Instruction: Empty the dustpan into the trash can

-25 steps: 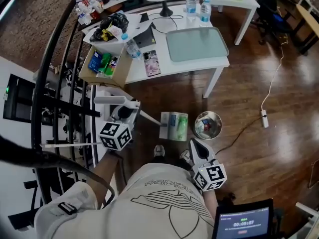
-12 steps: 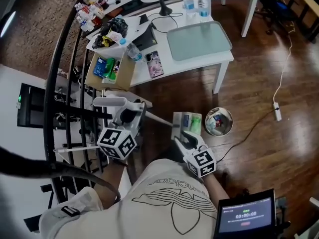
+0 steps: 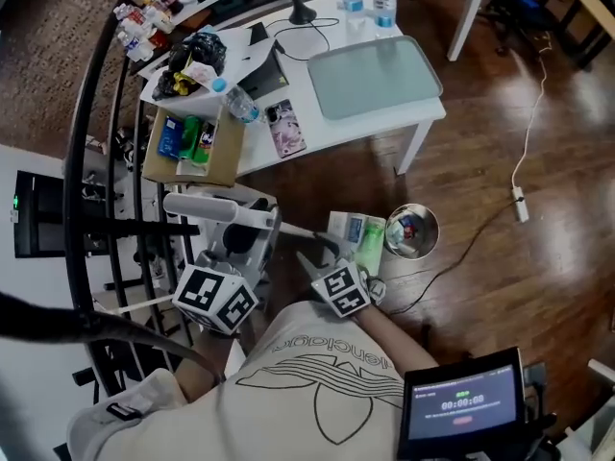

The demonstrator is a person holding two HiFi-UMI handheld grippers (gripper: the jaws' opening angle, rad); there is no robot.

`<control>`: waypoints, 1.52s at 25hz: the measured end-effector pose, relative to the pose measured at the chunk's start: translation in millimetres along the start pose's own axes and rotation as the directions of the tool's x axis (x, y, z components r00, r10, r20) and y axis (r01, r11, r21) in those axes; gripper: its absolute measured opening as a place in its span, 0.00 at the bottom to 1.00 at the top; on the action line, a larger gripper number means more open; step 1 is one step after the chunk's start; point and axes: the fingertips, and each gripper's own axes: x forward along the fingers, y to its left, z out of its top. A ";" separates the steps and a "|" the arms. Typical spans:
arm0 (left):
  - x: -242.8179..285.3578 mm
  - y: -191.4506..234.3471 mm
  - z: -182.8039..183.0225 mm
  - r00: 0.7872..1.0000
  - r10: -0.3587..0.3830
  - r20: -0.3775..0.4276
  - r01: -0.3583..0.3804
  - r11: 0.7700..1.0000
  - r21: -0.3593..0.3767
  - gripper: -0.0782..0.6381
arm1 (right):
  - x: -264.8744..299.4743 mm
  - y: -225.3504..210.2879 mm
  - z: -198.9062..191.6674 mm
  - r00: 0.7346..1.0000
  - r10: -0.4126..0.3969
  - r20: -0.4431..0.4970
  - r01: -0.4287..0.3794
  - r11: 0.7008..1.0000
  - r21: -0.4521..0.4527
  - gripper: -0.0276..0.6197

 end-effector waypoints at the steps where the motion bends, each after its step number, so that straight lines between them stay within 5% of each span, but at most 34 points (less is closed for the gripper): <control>1: 0.0 3.2 4.5 1.000 -0.005 0.003 0.005 1.000 -0.002 0.25 | 7.1 1.7 4.6 1.000 0.001 -0.007 -0.001 1.000 -0.013 0.35; 11: -7.7 39.5 38.2 0.998 0.008 0.055 -0.003 0.996 -0.085 0.25 | 35.4 12.3 45.9 1.000 0.010 -0.020 -0.014 0.979 -0.202 0.37; 17: 4.9 19.7 45.4 0.997 0.030 0.072 -0.023 0.995 -0.097 0.25 | 30.3 -12.4 44.9 1.000 -0.013 -0.026 0.007 0.975 -0.223 0.33; 19: 7.2 5.9 49.2 0.996 0.038 0.080 -0.031 0.996 -0.087 0.25 | 19.6 -22.6 48.4 1.000 0.003 -0.006 -0.005 0.977 -0.213 0.19; 29: 35.6 -64.5 59.4 0.996 0.054 0.067 -0.056 0.998 0.026 0.25 | -22.2 -60.8 56.8 0.992 0.095 0.087 -0.079 0.981 -0.178 0.19; 38: 62.7 -133.3 61.2 0.997 -0.050 0.063 0.040 0.987 0.153 0.25 | -64.8 -104.9 59.2 0.975 -0.010 0.224 0.035 0.994 -0.108 0.20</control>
